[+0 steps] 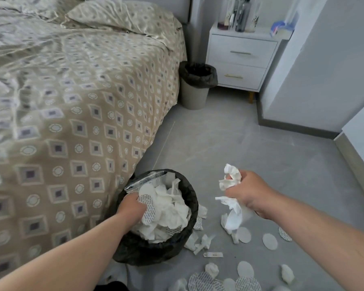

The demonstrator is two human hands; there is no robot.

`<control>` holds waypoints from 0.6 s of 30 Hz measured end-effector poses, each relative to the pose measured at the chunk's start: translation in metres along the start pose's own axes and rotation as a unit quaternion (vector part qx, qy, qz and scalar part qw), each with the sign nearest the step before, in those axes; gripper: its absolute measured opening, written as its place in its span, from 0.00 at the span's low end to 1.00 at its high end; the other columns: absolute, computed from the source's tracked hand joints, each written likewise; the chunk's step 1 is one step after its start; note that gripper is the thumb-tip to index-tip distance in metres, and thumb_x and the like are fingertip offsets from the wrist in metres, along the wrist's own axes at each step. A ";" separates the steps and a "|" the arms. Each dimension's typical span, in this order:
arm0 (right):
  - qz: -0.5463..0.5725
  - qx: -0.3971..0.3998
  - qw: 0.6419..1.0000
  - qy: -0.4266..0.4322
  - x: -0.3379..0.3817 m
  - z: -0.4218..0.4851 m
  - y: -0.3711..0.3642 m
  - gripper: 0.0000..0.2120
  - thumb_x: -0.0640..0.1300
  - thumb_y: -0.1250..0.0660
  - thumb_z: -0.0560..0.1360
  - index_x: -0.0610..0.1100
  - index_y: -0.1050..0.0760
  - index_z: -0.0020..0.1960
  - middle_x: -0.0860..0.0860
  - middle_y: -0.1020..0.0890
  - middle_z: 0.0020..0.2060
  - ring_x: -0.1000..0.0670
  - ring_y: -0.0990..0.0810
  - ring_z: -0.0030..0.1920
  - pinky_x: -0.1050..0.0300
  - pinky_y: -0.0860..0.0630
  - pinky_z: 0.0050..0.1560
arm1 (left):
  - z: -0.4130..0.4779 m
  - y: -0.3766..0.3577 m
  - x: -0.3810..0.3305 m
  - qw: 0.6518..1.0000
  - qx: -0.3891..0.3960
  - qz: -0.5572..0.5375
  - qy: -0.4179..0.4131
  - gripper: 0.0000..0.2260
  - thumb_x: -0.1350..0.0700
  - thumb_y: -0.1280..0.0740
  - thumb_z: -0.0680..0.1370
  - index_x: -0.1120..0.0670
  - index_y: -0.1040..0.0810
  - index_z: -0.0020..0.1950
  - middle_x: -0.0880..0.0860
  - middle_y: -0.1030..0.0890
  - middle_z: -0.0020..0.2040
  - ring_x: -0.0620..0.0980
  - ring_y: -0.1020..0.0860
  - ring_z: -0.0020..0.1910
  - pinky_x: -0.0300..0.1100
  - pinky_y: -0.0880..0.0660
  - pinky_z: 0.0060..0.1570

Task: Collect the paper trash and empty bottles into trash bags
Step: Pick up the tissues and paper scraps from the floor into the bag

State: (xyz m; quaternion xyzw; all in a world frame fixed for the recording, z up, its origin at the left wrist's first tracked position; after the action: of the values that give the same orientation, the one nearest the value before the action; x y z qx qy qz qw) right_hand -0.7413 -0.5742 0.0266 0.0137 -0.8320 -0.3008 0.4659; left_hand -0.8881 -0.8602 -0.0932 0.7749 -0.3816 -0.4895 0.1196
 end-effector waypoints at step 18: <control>0.005 0.042 0.999 -0.007 0.010 -0.005 -0.013 0.08 0.37 0.31 0.71 0.49 0.25 0.41 0.51 0.22 0.34 0.51 0.25 0.34 0.60 0.29 0.37 | -0.044 0.038 -0.123 0.956 0.007 0.225 -0.187 0.25 0.42 0.47 0.80 0.55 0.36 0.72 0.55 0.32 0.70 0.53 0.33 0.68 0.49 0.35 0.65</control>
State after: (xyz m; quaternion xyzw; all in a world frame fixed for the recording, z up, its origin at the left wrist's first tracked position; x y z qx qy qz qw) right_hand -0.7466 -0.5904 0.0289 0.0276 -0.8472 -0.2633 0.4606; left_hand -0.8970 -0.8071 0.0321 0.5645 -0.5651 -0.5831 0.1483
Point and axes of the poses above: each hand's wrist, its own z-axis towards the middle knuckle, its own y-axis out of the back of the hand, x = y × z, the point moved 8 cm from there along z, towards the middle knuckle
